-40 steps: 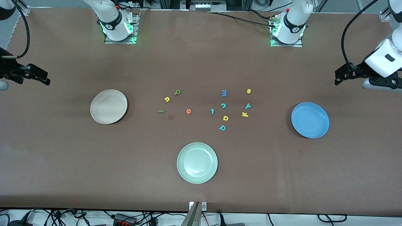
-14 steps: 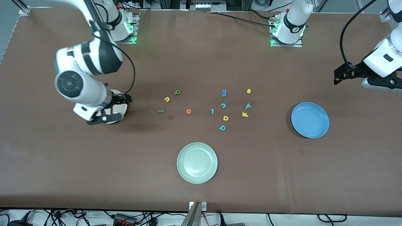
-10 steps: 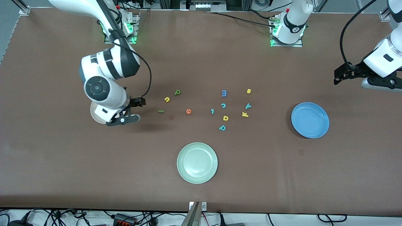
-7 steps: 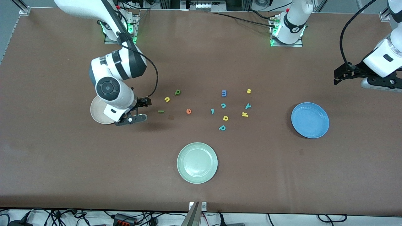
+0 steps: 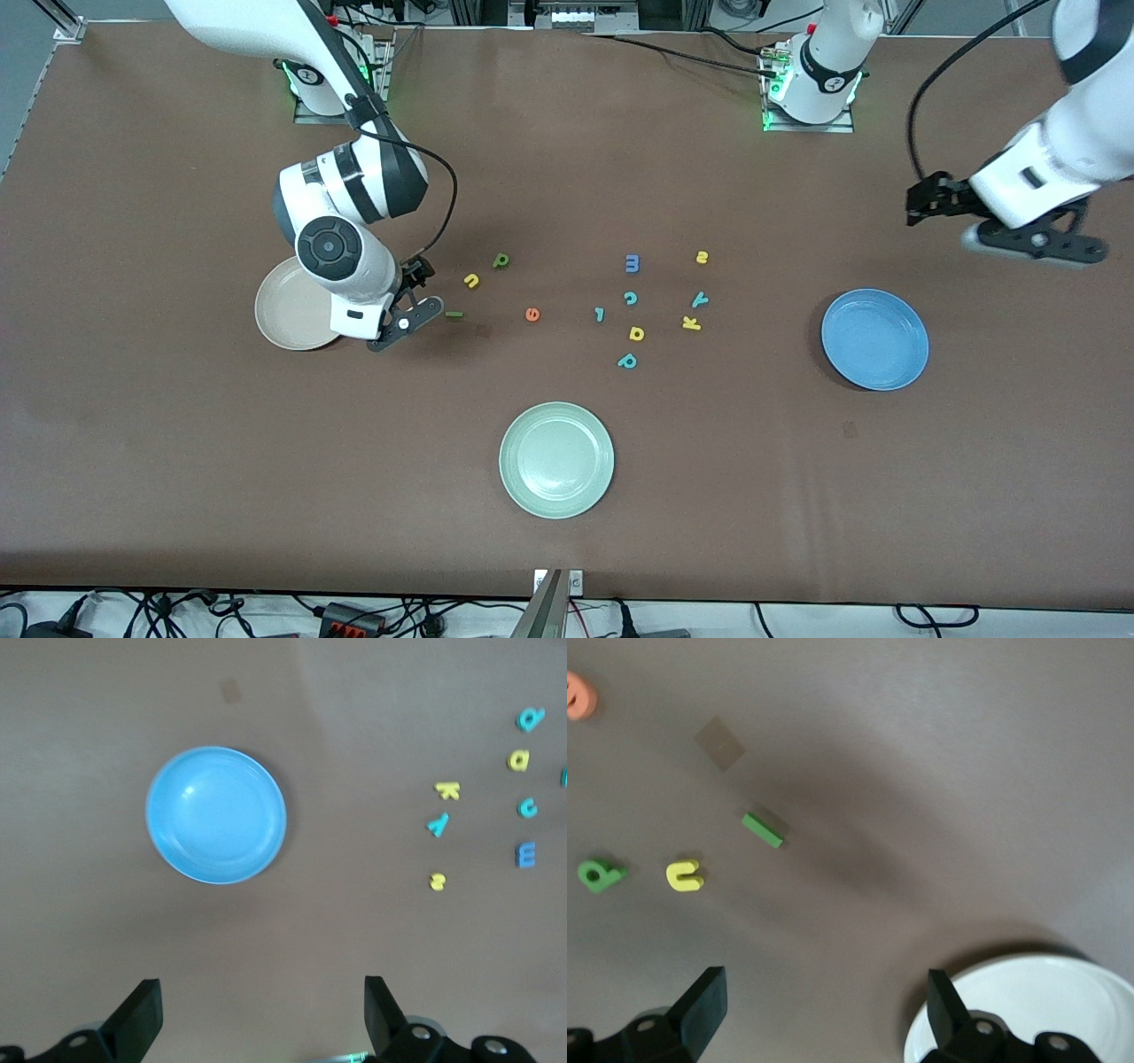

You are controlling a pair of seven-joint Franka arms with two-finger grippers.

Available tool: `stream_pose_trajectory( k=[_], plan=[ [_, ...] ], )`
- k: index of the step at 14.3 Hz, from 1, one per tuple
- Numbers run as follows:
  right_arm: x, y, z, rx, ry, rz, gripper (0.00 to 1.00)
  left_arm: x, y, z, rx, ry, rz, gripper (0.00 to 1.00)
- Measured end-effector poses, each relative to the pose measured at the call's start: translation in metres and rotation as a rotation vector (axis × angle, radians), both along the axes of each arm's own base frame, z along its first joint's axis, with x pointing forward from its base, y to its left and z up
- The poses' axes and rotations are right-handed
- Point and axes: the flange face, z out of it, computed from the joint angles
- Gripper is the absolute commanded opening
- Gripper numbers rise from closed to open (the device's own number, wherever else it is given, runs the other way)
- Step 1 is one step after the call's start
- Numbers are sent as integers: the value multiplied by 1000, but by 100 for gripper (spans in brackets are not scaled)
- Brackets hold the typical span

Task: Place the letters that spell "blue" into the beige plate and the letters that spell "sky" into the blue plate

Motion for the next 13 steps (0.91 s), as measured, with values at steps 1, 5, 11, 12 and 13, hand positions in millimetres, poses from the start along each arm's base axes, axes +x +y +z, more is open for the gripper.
stream_pose_trajectory(
  k=[1,5,11,12,13],
  plan=[
    [-2,0,-5,14,-3,54,100,3,-12,-18,5,46,-21,100],
    [-10,-2,-28,71,-40,274,100,18,-52,-101,23,183,-87,100],
    [-33,52,-64,108,-88,467,80,35,-98,-166,-13,108,-157,100],
    [-35,57,-72,112,-93,492,77,32,-111,-177,-23,96,-179,100],
    [-35,57,-80,116,-95,521,74,29,-126,-191,-35,82,-203,100]
  ],
)
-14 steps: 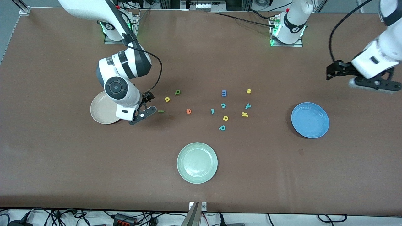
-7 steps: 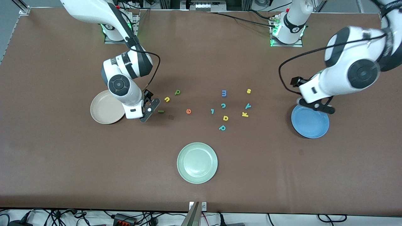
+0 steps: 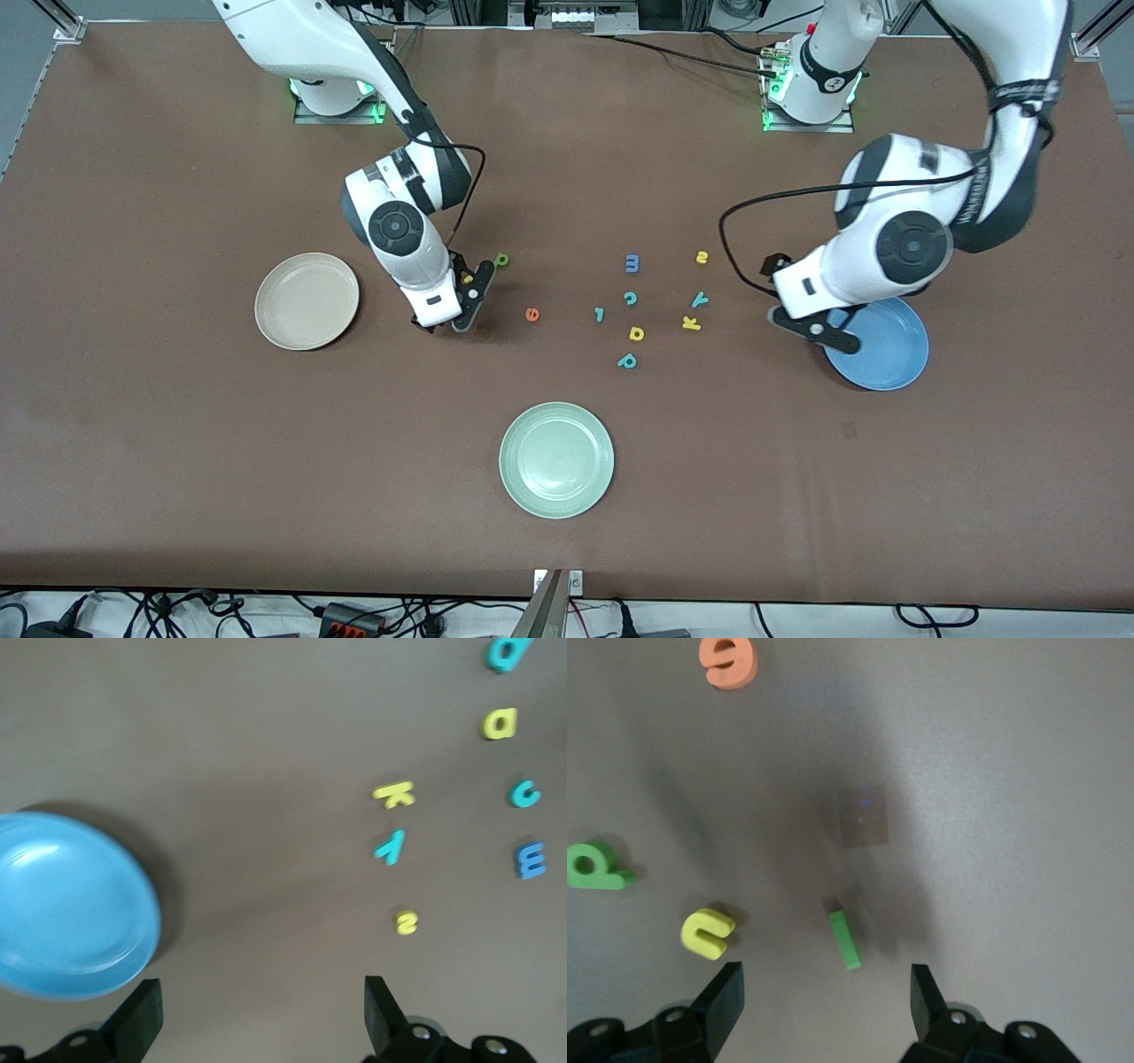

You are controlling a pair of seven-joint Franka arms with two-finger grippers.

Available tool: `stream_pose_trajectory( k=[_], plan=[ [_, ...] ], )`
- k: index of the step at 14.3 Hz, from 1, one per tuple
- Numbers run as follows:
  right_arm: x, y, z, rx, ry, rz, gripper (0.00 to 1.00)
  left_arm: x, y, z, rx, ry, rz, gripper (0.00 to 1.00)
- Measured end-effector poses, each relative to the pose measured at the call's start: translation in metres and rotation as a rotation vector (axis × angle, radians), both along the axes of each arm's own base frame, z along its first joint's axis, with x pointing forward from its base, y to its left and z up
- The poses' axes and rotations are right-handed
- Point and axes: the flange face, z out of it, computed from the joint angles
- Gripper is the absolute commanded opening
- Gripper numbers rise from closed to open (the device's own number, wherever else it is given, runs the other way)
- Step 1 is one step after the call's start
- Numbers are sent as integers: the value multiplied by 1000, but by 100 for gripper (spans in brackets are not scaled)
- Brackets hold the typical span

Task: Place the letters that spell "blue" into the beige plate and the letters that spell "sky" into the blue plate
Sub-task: 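Grasp the green bar with the right gripper while the left gripper grasps yellow k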

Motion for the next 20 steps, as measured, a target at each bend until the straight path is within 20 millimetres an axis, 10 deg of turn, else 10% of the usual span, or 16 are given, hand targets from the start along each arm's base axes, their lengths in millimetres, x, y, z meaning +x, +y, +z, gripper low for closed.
stream_pose_trajectory(
  k=[11,16,20],
  plan=[
    [10,-13,-23,19,-26,125,47,-53,-82,-150,-119,-108,-123,100],
    [10,-10,-25,21,-29,132,25,-57,-103,-155,-122,-174,-206,99],
    [8,-7,-24,21,-30,138,1,-54,-102,-173,-128,-210,-230,69]
  ],
)
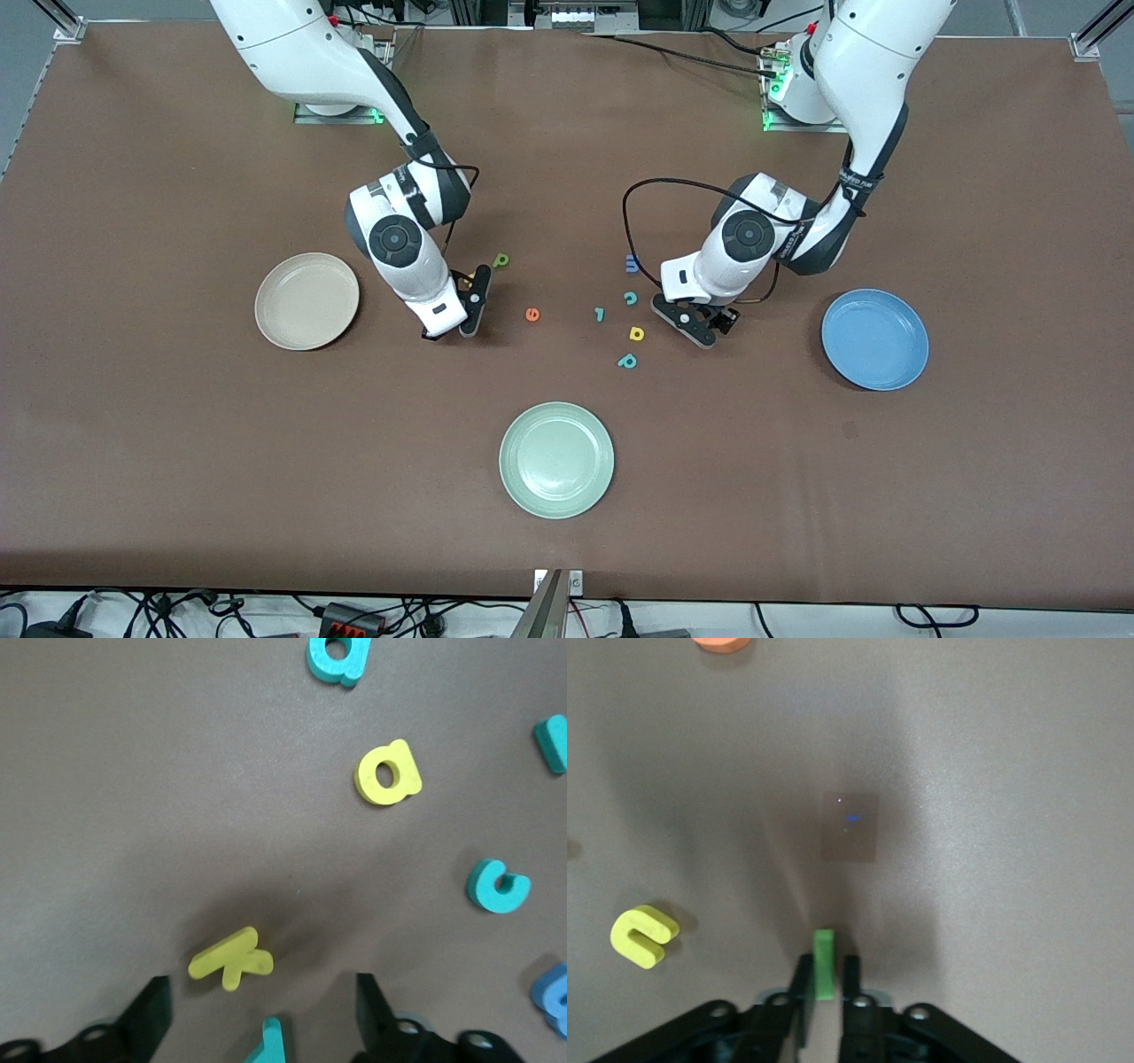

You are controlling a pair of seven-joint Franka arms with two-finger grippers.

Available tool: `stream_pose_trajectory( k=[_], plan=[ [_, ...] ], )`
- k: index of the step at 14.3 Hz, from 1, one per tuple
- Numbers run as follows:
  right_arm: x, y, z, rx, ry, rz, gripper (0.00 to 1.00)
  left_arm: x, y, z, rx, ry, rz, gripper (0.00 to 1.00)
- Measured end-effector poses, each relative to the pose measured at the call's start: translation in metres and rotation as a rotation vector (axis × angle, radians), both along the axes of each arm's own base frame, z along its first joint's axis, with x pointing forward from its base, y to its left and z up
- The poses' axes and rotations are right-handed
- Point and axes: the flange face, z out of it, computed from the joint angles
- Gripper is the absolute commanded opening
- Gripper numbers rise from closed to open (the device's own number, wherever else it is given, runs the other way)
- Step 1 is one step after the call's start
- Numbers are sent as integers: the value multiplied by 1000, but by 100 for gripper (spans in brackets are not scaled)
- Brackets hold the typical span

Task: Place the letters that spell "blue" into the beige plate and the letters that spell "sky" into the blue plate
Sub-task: 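Grasp the green bar with the right gripper while the left gripper grasps yellow k, then drop the green bar in the beige plate while the left gripper drops k in blue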

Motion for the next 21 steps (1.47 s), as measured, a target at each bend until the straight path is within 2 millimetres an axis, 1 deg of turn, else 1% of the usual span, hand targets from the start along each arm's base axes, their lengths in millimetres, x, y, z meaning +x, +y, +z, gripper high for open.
stream_pose_trajectory(
  k=[1,3,5,6,8,9,10,12,13,14,15,16,17,18,19,20,21],
  plan=[
    [0,0,0,0,0,0,0,0,0,-3,3,-5,-11,63],
    [0,0,0,-1,2,-6,0,1,0,-3,16,-21,-42,51],
    [2,-8,0,-14,21,-26,0,5,0,0,19,-33,-48,50],
    [6,-18,1,-23,33,-44,0,5,0,0,19,-34,-48,49],
    [19,-48,11,-39,61,-99,0,5,0,0,19,-34,-49,46],
    [25,-67,20,-48,79,-132,0,5,0,0,19,-34,-49,43],
    [31,-88,30,-57,101,-168,0,5,0,0,19,-34,-49,39],
    [38,-129,51,-76,153,-236,1,5,1,0,20,-35,-49,20],
    [39,-146,60,-84,177,-263,1,6,1,0,20,-36,-49,16],
    [39,-159,66,-89,196,-282,1,6,1,0,20,-36,-49,16],
    [38,-169,68,-93,209,-299,1,6,1,1,20,-36,-49,16],
    [36,-180,66,-96,219,-318,1,6,1,1,19,-38,-49,14],
    [33,-196,61,-99,234,-344,1,7,0,4,19,-40,-48,13],
    [31,-217,55,-101,251,-378,1,9,1,9,25,-37,-48,12],
    [28,-239,50,-102,267,-415,1,11,1,19,41,-26,-48,12],
    [25,-257,45,-101,281,-444,5,15,3,35,65,-9,-46,12],
    [22,-270,40,-101,291,-463,24,19,8,56,98,17,-41,12]
  ],
)
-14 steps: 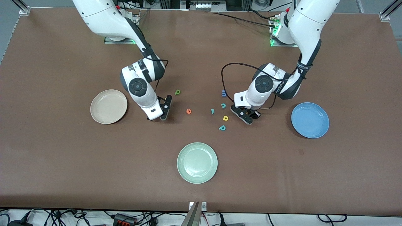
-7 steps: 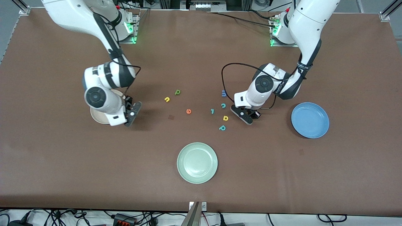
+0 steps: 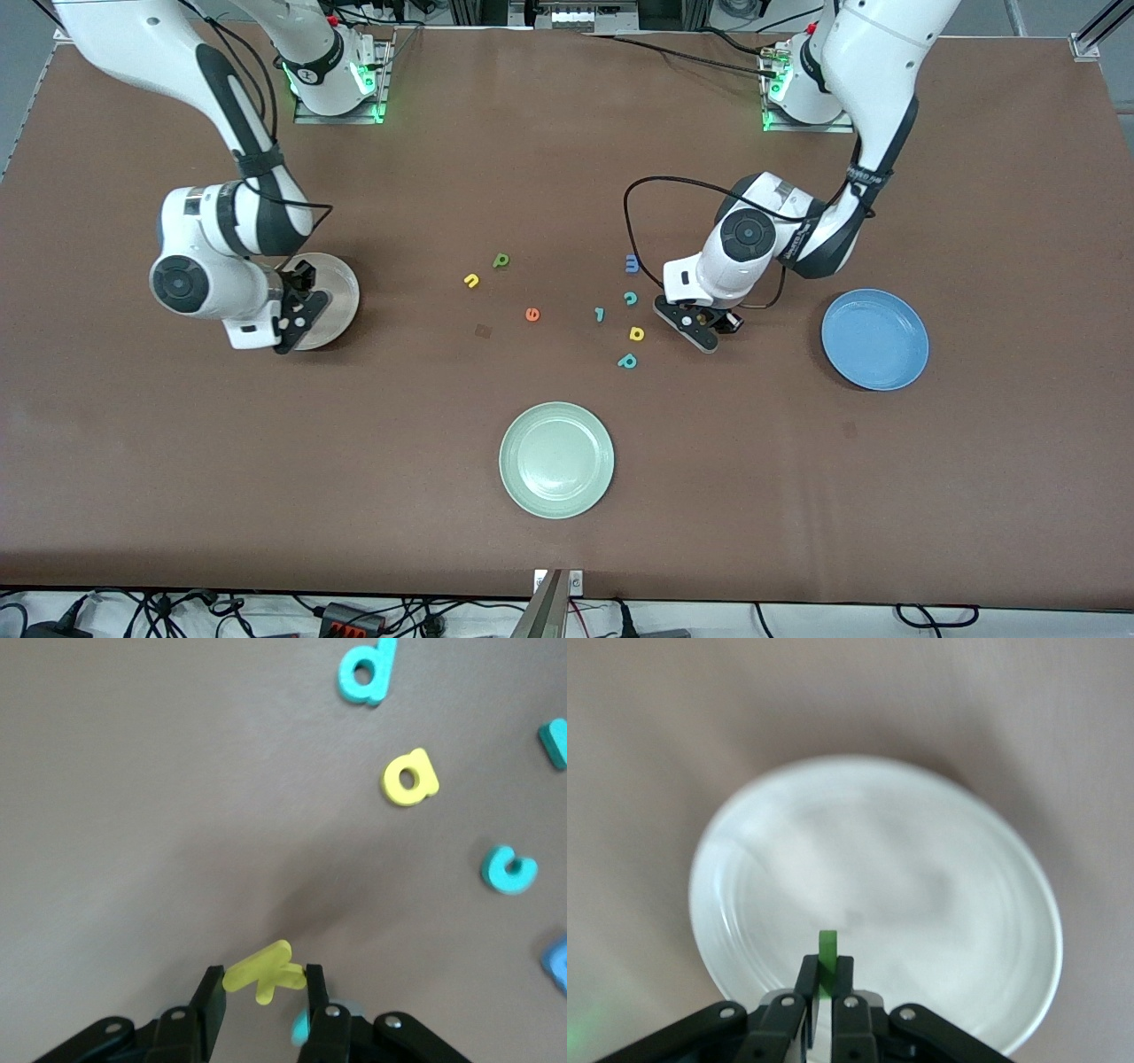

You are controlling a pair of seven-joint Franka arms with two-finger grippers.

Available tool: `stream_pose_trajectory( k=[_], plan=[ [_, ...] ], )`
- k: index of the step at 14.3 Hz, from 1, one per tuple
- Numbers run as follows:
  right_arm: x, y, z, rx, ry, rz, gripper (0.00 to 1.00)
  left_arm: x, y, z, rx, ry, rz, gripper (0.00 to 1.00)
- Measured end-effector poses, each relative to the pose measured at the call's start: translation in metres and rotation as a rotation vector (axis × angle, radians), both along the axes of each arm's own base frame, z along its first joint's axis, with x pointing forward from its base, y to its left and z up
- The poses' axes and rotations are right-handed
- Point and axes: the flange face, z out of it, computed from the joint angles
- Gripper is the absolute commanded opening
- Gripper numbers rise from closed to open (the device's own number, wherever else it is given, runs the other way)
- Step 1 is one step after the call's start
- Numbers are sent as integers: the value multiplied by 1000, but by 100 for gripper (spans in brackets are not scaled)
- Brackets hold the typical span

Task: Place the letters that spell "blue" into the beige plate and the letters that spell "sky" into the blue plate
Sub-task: 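Drop the green bar in the beige plate while the left gripper drops k in blue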

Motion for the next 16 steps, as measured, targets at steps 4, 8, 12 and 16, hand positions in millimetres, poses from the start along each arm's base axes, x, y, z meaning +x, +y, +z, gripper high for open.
stream_pose_trajectory(
  k=[4,8,12,16],
  plan=[
    [-7,-4,-12,4,-30,-6,100,27,56,83,122,117,70,13],
    [-1,18,14,-12,-87,-85,100,60,165,78,183,153,203,13],
    [-7,79,25,-51,-115,-282,100,67,237,12,146,194,305,37],
    [-17,129,27,-103,-135,-542,100,57,252,-34,110,186,324,100]
  ],
)
